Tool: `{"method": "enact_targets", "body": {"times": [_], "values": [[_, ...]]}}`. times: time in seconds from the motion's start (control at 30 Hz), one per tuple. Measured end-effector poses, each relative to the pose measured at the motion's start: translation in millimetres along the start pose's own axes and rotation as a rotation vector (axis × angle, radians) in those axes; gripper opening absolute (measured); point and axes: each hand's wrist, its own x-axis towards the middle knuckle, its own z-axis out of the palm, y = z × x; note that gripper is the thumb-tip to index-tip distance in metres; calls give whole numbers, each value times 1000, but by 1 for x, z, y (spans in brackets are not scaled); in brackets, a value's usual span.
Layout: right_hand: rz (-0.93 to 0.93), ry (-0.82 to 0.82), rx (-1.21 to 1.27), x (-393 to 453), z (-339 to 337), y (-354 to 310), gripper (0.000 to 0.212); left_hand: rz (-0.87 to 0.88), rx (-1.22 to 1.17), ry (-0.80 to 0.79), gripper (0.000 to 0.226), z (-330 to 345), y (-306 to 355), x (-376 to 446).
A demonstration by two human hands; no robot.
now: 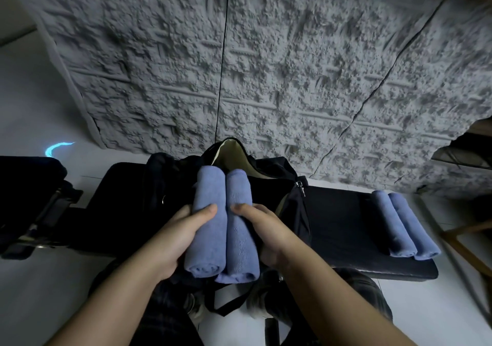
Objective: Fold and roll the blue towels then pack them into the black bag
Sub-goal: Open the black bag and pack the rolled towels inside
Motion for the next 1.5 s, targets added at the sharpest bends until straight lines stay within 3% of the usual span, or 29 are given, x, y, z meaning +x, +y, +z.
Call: {"method": "enact_targets", "body": {"times": [0.2,0.37,0.63,0.83,1.0,1.23,1.37,1.5], "values": [[38,81,-122,6,-9,-3,42,-118,83,-38,31,8,-4,16],[157,132,14,12,-10,-15,31,-119,121,66,34,21,0,37],[162,-10,238,12,-34,-14,49,-264,-181,-61,24,40,13,65],[84,121,134,38,-31,-25,44,-296,-349,-114,41,41,7,90],[-19,347,23,59,-28,-28,31,-325,-300,-35,35,44,0,109],[-81,526,-304,65,-32,-15,54,-213,-9,74,36,56,-21,125],[-104,479,-677,49,-26,-12,51,-62,128,125,30,65,-24,127],[-204,386,-1071,32,-25,0,63,60,451,232,45,72,-22,125]]}}
